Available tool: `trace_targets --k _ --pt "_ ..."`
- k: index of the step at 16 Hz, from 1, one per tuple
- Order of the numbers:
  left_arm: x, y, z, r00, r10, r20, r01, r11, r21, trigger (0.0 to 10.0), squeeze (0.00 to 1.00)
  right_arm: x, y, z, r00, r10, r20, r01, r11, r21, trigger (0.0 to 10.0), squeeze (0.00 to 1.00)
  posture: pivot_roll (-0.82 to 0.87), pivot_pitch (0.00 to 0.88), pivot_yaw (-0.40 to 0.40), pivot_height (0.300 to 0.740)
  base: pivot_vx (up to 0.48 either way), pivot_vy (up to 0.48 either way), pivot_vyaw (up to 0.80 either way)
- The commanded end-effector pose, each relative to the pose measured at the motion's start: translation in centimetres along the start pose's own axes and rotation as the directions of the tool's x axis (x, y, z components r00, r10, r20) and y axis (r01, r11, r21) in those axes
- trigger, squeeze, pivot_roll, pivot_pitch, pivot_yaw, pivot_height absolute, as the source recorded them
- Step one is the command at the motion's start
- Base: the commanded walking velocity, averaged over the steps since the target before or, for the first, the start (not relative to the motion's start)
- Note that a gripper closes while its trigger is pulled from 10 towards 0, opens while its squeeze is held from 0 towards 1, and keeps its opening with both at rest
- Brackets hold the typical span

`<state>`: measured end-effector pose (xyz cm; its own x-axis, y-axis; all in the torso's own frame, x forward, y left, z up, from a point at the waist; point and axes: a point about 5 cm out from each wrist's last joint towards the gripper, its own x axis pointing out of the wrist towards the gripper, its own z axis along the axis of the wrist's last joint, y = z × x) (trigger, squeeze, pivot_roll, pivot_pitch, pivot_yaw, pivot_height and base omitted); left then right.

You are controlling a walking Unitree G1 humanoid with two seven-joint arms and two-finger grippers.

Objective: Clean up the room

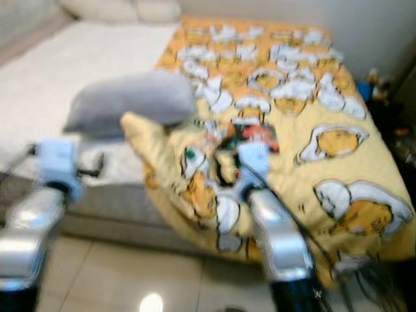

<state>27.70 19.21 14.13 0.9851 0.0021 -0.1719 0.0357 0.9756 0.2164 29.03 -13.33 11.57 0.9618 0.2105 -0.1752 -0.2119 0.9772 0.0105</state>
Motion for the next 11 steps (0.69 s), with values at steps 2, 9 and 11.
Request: trace_targets --k 2,9,11 --pt "-0.01 0.86 0.22 1.000 0.024 0.009 -0.024 1.000 0.019 10.0 0.00 0.31 0.51 0.51 1.000 0.004 0.005 -0.004 1.000 -0.005 10.0 0.00 -0.07 0.000 0.026 0.740 0.354 0.000 0.00" --pt "-0.17 0.75 0.31 1.000 0.018 0.012 -0.018 0.999 0.029 10.0 0.00 0.31 0.12 0.36 1.000 -0.021 -0.008 0.022 1.000 0.008 10.0 0.00 -0.06 0.000 0.027 0.740 0.351 0.000 0.00" --pt "-0.24 0.73 0.32 1.000 0.014 0.013 -0.015 0.999 0.032 10.0 0.00 0.29 0.23 0.22 1.000 -0.022 -0.015 0.022 1.000 0.003 10.0 0.00 -0.06 0.000 0.028 0.740 0.349 0.000 0.00"
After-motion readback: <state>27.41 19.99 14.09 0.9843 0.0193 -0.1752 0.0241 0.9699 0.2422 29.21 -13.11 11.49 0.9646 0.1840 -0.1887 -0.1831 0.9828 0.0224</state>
